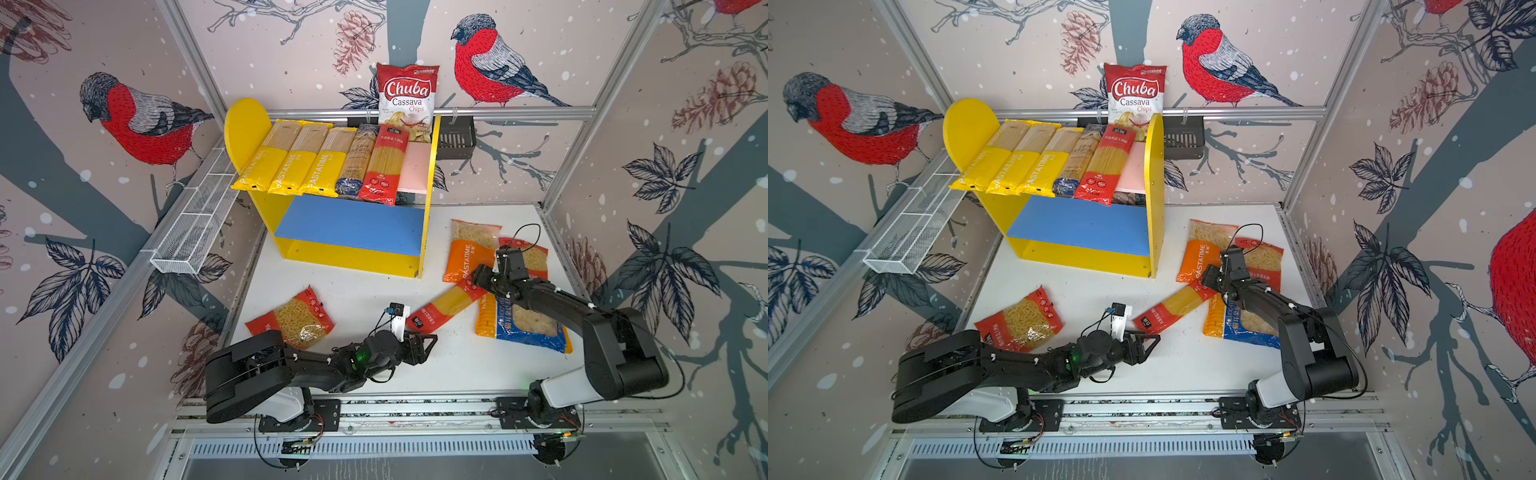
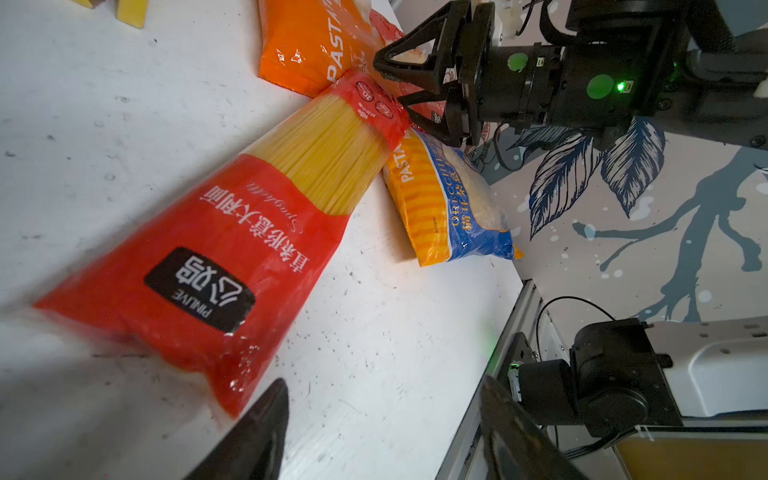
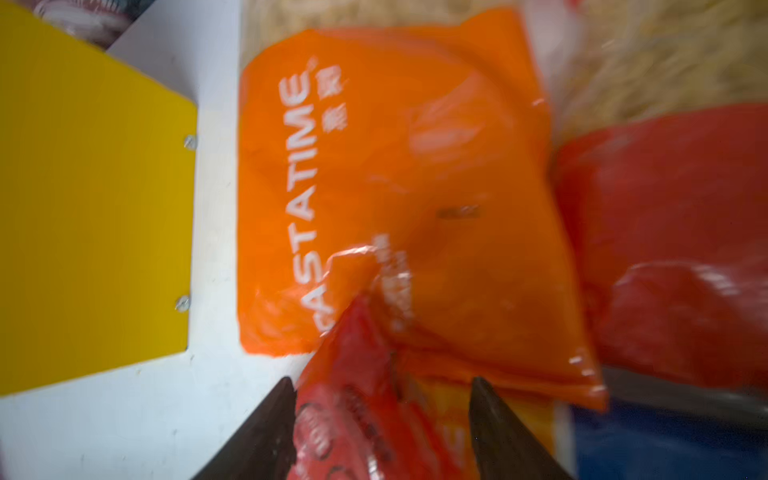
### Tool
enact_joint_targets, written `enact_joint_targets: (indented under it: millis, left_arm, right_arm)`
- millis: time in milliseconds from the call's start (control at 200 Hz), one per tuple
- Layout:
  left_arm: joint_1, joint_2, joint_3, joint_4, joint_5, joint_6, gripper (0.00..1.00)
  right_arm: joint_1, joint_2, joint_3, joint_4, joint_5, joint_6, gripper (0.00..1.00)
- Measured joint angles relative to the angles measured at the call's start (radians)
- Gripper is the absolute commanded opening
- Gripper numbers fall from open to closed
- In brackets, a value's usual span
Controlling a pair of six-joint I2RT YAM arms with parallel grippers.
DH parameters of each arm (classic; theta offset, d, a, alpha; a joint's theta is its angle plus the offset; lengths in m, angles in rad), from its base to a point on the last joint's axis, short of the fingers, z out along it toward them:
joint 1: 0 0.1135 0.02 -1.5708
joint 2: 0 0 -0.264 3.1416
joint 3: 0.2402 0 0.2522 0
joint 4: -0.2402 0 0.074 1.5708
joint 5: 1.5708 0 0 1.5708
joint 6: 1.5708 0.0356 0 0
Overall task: Place and organize the pasta boxes and bags onto the shelf
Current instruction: 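Drag the red spaghetti pack out of the pile toward the left gripper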
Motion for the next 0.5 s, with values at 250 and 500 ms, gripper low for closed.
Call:
enact_joint_targets:
  millis: [250, 500]
  left_arm:
    - [0.003, 0.029, -0.018, 0.023, -0.003, -0.067, 0.71]
    - [0.045, -0.044, -0.079, 0.021, -0.044, -0.129, 0.70]
  right_arm:
    - [0.186, -0.028, -0.059, 0.007, -0.009, 0.041, 0.64]
    - [0.301, -0.080, -0.093, -0.019, -0.083, 0.089, 0.65]
